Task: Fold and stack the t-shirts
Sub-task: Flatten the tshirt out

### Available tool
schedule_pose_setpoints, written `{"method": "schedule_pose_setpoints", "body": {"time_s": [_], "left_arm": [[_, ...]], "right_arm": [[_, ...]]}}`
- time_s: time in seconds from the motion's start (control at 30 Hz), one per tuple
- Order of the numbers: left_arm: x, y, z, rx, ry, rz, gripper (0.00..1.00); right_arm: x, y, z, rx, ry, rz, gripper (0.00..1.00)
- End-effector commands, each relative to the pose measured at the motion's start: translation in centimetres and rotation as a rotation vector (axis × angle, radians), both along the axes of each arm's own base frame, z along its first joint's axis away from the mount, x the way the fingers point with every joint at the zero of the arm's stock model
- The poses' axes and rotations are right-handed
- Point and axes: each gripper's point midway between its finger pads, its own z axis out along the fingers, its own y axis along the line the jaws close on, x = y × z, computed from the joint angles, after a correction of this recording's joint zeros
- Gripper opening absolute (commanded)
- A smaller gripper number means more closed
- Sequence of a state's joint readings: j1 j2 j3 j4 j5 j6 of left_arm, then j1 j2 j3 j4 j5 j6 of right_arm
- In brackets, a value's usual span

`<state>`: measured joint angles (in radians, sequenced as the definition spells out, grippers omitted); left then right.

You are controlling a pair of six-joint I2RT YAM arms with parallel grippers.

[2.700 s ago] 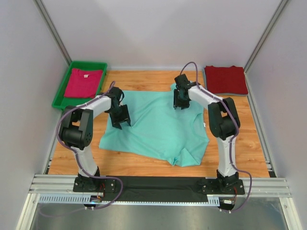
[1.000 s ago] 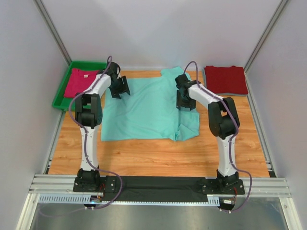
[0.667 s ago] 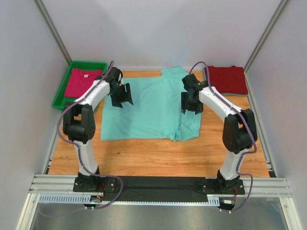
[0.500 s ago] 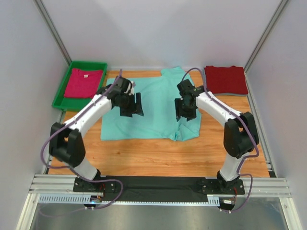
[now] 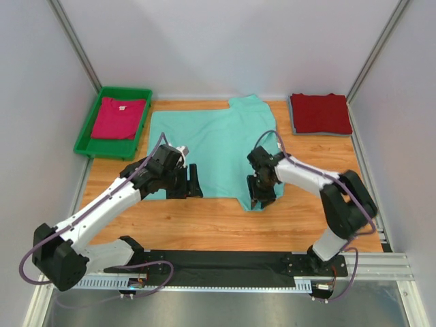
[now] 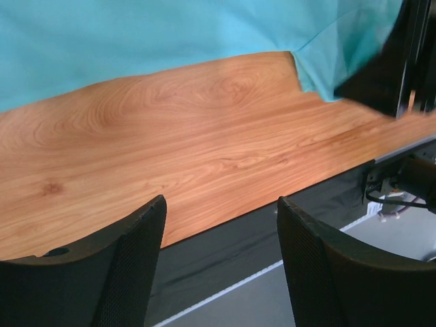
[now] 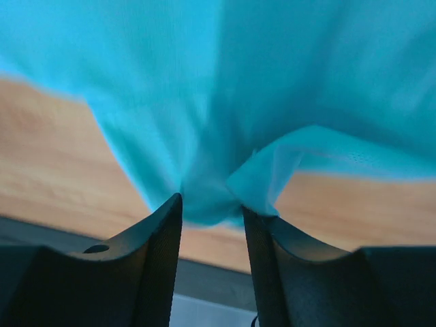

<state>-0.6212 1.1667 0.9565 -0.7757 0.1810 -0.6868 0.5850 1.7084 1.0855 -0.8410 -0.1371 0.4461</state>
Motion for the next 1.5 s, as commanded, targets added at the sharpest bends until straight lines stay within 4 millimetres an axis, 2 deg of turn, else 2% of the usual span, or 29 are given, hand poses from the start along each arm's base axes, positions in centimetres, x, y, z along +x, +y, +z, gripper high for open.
{"method": "schedule_pose_setpoints", "body": {"time_s": [0.0, 0.03, 0.07, 0.1, 0.13, 0.17, 0.23, 0.27, 0.33, 0.37, 0.4, 0.43, 0.47, 0.5, 0.53, 0.57, 0.6, 0.73, 0.8, 0.93, 1.07, 1.13, 1.2, 1.27, 1.33, 1.37, 1.4, 1.43, 1.47], "left_arm": [[-0.2, 0.6, 1.1, -0.023, -0.037, 0.051, 0.73], [-0.2, 0.6, 1.1, -0.023, -0.037, 0.049, 0.73], [-0.2, 0.5, 1.1, -0.023, -0.034, 0.046, 0.73], [-0.2, 0.3, 1.1, -0.029, -0.027, 0.042, 0.73], [-0.2, 0.2, 1.2, -0.031, -0.024, 0.039, 0.73], [-0.2, 0.0, 1.1, -0.032, -0.017, 0.034, 0.73], [-0.1, -0.4, 1.3, -0.045, -0.019, 0.02, 0.73], [-0.1, -0.6, 1.1, -0.047, -0.017, 0.01, 0.73], [0.0, -1.6, 1.3, -0.081, -0.01, -0.023, 0.73], [0.2, -2.2, 0.7, -0.079, 0.013, -0.043, 0.73], [0.1, -3.2, 1.2, -0.102, 0.016, -0.077, 0.73], [0.4, -3.9, 1.3, -0.109, 0.007, -0.095, 0.73], [0.7, -4.7, 0.6, -0.095, 0.027, -0.111, 0.73], [0.9, -5.9, 1.4, -0.109, 0.012, -0.138, 0.73], [1.1, -6.7, 1.5, -0.115, 0.012, -0.151, 0.73], [1.2, -7.4, 0.7, -0.102, 0.037, -0.159, 0.73], [1.4, -8.5, 1.4, -0.117, 0.03, -0.178, 0.73], [1.4, -10.5, 0.8, -0.111, 0.056, -0.219, 0.72], [1.3, -10.8, 0.0, -0.1, 0.077, -0.233, 0.72], [0.9, -10.2, -1.5, -0.054, 0.111, -0.252, 0.72], [1.5, -9.2, -2.4, 0.029, 0.096, -0.273, 0.72], [2.2, -8.6, -2.2, 0.061, 0.083, -0.275, 0.73], [3.2, -7.6, -2.1, 0.082, 0.08, -0.244, 0.73], [4.1, -6.4, -1.9, 0.082, 0.084, -0.197, 0.73], [5.1, -4.0, -2.0, 0.082, 0.097, -0.106, 0.73], [5.4, -3.0, -2.1, 0.084, 0.098, -0.071, 0.73], [5.9, -1.0, -3.1, 0.091, 0.121, -0.004, 0.73], [6.1, 0.0, -2.8, 0.077, 0.114, 0.039, 0.71], [6.3, 2.1, -3.0, 0.071, 0.121, 0.111, 0.7]], "right_arm": [[-5.8, 2.3, 3.9, 0.204, 0.016, -0.039, 0.45], [-7.6, 2.4, 3.4, 0.246, 0.061, -0.049, 0.45], [-7.1, 3.3, 4.8, 0.33, 0.029, -0.072, 0.46], [-6.4, 2.9, 5.3, 0.338, 0.016, -0.093, 0.47], [-5.2, 2.2, 6.0, 0.329, -0.022, -0.11, 0.48], [-2.8, 0.9, 7.1, 0.303, -0.08, -0.123, 0.49], [0.9, -2.2, 7.6, 0.188, -0.176, -0.17, 0.51], [2.4, -3.1, 8.0, 0.126, -0.197, -0.14, 0.52], [4.6, -6.1, 7.8, -0.002, -0.237, -0.189, 0.54], [5.4, -6.8, 7.5, -0.019, -0.24, -0.205, 0.55], [6.1, -7.3, 7.4, -0.018, -0.25, -0.228, 0.55], [7.0, -8.7, 7.3, -0.009, -0.259, -0.293, 0.56], [8.2, -9.2, 7.4, 0.022, -0.293, -0.335, 0.56], [8.4, -9.5, 6.7, 0.059, -0.277, -0.383, 0.56], [9.3, -10.9, 6.3, 0.083, -0.281, -0.451, 0.56], [10.7, -11.1, 6.1, 0.121, -0.316, -0.48, 0.56], [11.0, -11.1, 5.5, 0.156, -0.305, -0.494, 0.56], [13.1, -12.1, 1.9, 0.152, -0.241, -0.51, 0.55], [14.0, -11.7, 1.2, 0.175, -0.233, -0.502, 0.54], [15.0, -11.5, -0.9, 0.181, -0.211, -0.503, 0.5], [15.5, -12.0, -1.8, 0.168, -0.206, -0.52, 0.43], [15.8, -12.2, -2.0, 0.16, -0.207, -0.512, 0.28], [16.0, -12.5, -1.2, 0.144, -0.21, -0.491, 0.05], [15.1, -13.0, 0.1, 0.117, -0.2, -0.504, 0.02], [14.3, -13.7, 1.6, 0.086, -0.237, -0.512, 0.04], [13.6, -14.7, 1.5, 0.03, -0.233, -0.527, 0.16], [13.4, -15.4, 1.7, 0.017, -0.229, -0.533, 0.41], [12.3, -15.7, 1.7, -0.004, -0.185, -0.529, 0.46], [12.1, -16.2, 1.8, -0.033, -0.175, -0.517, 0.51]]}}
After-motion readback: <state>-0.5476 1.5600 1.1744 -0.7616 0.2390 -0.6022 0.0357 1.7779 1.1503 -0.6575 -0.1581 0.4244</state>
